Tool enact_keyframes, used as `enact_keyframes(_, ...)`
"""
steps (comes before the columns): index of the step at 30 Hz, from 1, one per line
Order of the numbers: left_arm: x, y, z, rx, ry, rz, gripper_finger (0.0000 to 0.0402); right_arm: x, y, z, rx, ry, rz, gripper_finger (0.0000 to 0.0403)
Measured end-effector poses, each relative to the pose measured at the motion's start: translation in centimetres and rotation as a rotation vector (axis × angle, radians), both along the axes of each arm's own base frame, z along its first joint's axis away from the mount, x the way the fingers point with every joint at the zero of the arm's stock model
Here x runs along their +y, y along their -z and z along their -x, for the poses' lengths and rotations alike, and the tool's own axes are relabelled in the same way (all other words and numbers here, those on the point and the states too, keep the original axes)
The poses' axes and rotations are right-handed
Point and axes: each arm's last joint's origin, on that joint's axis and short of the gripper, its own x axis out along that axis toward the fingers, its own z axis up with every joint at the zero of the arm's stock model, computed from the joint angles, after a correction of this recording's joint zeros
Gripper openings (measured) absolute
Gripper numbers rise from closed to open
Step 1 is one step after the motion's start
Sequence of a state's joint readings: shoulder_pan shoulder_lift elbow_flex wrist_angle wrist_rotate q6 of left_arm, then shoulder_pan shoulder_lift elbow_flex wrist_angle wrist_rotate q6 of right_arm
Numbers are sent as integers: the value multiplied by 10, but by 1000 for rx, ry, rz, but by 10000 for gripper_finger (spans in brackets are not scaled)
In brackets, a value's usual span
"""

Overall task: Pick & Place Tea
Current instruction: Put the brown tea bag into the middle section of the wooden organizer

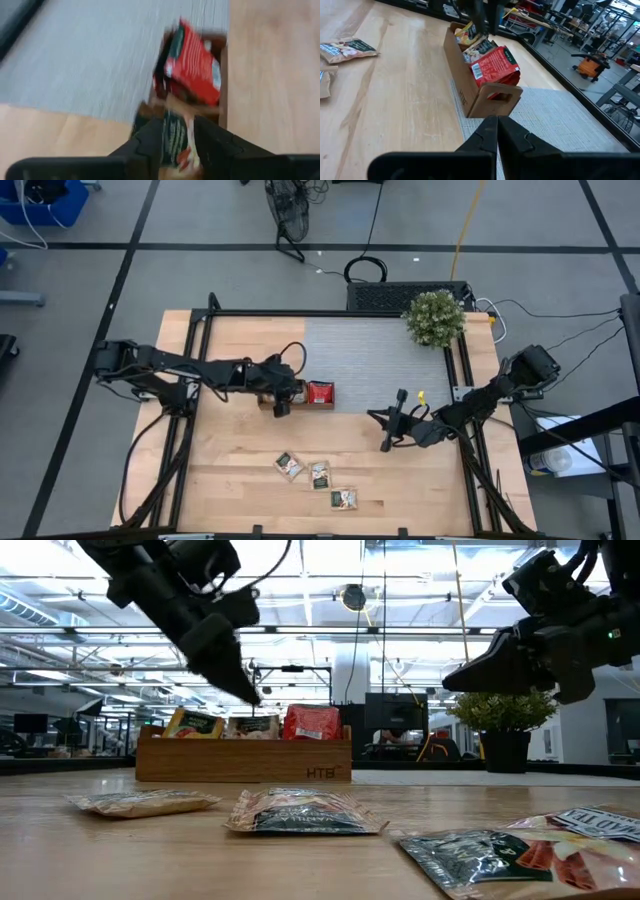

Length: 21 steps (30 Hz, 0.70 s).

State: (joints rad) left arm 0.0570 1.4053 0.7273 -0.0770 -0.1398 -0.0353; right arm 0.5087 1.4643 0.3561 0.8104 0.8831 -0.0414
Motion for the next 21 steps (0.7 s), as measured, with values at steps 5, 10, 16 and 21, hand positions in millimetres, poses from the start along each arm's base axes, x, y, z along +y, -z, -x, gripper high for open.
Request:
enact_keyframes(5,0,-20,3,-71,-17,11,123,0,0,0,0,1,0,0)
enact_keyframes(10,-7,-59,-14,74,-70,38,83,0,0,0,-1,3,0,0)
enact_keyframes(16,-28,-51,-52,466,45,-57,10,-2,0,-1,-4,15,-8,0)
enact_keyframes(21,-25,-15,-71,612,83,-57,5,-2,0,-1,-10,17,-20,0)
